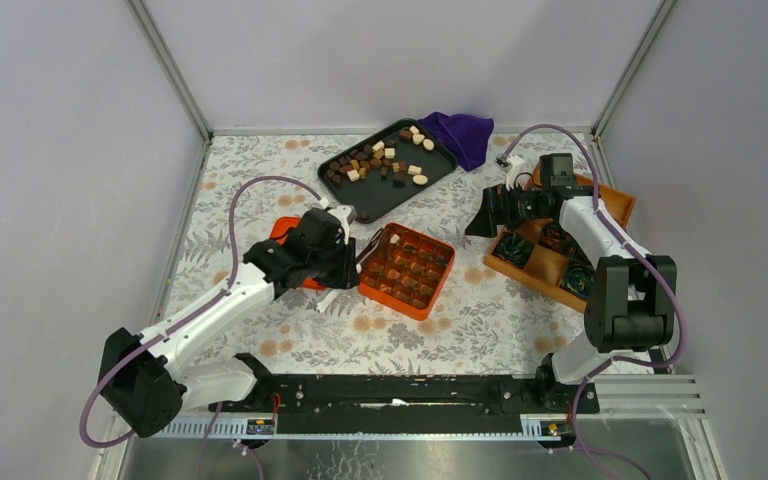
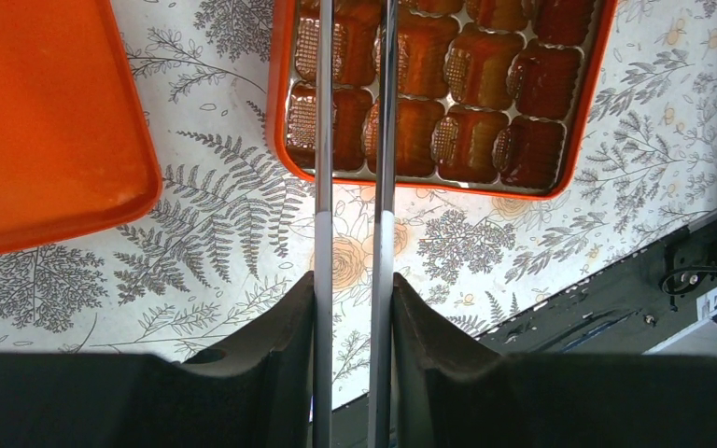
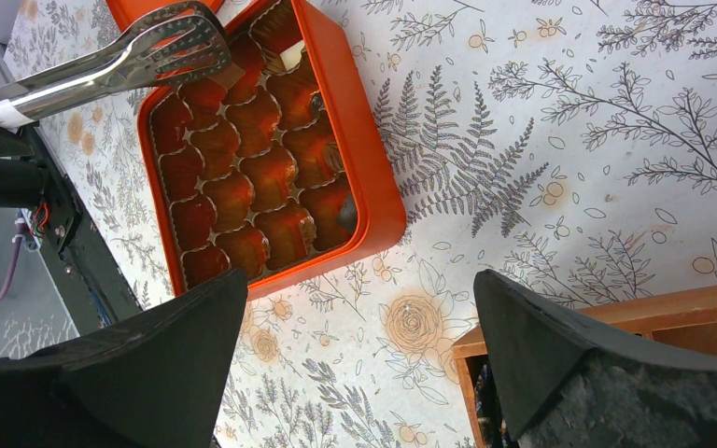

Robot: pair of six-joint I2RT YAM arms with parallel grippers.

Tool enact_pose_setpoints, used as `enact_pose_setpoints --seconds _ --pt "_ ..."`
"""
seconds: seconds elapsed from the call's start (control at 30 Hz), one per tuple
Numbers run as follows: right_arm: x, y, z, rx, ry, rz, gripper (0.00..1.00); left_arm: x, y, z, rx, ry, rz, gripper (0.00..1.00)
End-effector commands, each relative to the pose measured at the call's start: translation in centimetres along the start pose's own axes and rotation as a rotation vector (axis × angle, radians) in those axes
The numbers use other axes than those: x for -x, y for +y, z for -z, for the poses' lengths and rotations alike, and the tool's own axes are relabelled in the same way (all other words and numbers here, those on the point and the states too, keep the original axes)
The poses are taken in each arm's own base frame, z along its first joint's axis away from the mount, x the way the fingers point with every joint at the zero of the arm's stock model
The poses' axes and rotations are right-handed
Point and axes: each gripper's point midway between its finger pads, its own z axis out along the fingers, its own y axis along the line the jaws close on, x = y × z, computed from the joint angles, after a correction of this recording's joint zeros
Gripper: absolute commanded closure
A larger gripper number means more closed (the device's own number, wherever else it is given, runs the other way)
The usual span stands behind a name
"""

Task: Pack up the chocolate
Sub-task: Place the fake chocolate in the packing box.

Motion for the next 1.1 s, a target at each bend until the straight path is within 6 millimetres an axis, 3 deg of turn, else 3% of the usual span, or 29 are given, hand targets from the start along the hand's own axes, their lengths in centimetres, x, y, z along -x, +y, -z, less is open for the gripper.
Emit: enact_pose_setpoints --seconds 0.0,0.37,0.7,1.07 --pt "0.8 0.4 0.1 0.028 -0.022 0.026 0.0 1.9 -0.5 0.4 0.014 -0.045 -0.021 0.75" --pt "0.8 0.5 0.2 0.03 -0.022 0.029 0.0 2.5 -1.0 0.7 0.01 -0.051 -0.022 0.63" --pt "0.9 0.5 0.2 0.033 -0.023 0.03 0.0 2.8 -1.0 1.0 0.019 -0.047 -0.026 0.6" --pt "1.3 0.6 0.5 0.024 -0.029 0.052 0.01 8.6 -3.2 3.2 -0.03 -0.243 -0.016 0.63"
